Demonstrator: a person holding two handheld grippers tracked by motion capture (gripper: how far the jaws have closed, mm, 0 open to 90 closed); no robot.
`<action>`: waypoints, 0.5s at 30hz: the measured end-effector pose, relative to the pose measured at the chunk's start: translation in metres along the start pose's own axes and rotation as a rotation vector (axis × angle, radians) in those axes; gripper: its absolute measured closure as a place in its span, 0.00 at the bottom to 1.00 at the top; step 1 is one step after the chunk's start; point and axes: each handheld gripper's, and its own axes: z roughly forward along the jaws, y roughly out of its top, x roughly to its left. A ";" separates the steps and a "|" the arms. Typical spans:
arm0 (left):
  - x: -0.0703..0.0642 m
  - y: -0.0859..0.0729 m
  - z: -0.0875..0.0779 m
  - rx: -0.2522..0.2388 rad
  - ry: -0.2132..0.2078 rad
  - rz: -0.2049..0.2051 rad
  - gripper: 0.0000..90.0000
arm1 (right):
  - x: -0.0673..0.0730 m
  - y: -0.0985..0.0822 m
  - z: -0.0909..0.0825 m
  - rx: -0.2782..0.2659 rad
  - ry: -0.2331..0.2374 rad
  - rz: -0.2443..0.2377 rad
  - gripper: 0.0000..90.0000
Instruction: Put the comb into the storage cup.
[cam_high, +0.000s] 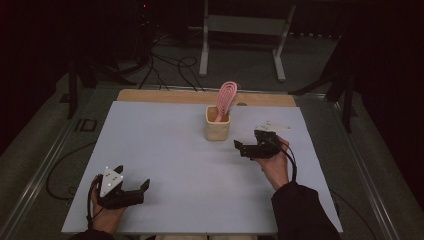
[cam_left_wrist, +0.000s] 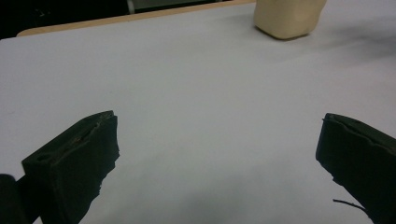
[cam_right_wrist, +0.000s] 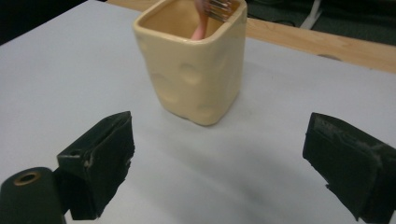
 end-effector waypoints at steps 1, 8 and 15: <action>0.000 0.000 0.000 -0.002 -0.001 -0.001 0.00 | 0.002 -0.001 -0.003 -0.003 -0.004 -0.012 0.10; -0.001 0.000 -0.001 -0.006 0.000 0.002 0.00 | 0.007 -0.010 -0.018 -0.028 -0.004 -0.039 0.10; 0.000 0.000 -0.002 -0.012 0.002 -0.003 0.00 | 0.013 -0.034 -0.044 -0.074 -0.043 -0.074 0.10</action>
